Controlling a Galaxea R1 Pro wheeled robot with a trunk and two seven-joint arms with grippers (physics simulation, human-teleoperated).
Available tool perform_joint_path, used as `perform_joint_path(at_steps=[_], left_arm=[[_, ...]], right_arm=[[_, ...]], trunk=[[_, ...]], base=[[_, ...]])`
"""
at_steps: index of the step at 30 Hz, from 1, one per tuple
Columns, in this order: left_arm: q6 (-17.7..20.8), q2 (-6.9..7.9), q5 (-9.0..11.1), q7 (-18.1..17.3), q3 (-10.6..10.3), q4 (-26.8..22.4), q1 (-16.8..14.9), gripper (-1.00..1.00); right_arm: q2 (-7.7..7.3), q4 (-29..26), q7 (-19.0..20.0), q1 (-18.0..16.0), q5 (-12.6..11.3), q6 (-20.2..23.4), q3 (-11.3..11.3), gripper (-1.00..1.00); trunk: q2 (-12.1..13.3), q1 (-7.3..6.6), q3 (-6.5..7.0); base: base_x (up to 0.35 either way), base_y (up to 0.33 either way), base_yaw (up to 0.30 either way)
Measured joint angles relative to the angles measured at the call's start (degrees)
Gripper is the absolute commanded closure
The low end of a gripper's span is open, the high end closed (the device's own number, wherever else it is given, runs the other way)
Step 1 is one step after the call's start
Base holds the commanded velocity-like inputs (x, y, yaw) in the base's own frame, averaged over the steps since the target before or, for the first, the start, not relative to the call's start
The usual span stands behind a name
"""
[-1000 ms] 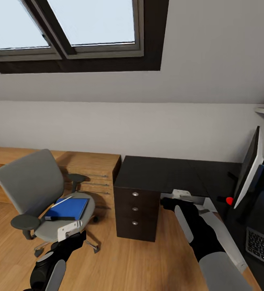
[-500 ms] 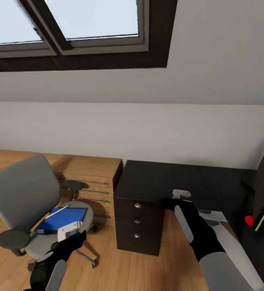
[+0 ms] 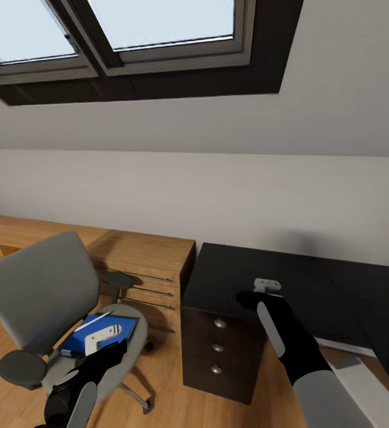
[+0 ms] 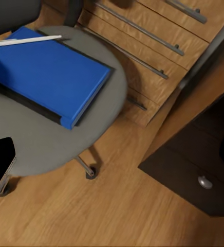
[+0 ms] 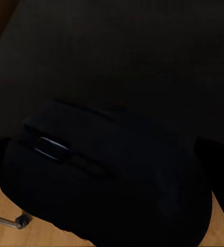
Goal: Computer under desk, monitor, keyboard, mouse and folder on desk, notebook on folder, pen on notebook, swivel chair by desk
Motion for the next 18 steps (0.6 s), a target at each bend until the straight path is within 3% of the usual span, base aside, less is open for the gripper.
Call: perform_joint_path(at_steps=[12,18], left_arm=[[0.0,0.0,0.3,-0.1,0.0,0.0,0.0,-1.0],[0.1,-0.01,0.3,-0.2,-0.2,0.0,0.0,-1.0]], right_arm=[[0.26,2.1,0.1,0.0,-0.1,-0.1,1.0,1.0],[1.38,5.3,0.1,0.0,0.0,-3.4,2.3,1.0]], trunk=[[0.0,0.01,0.0],[0.0,0.01,0.0]], base=[[0.164,0.0,0.202],[0.141,0.0,0.208]])
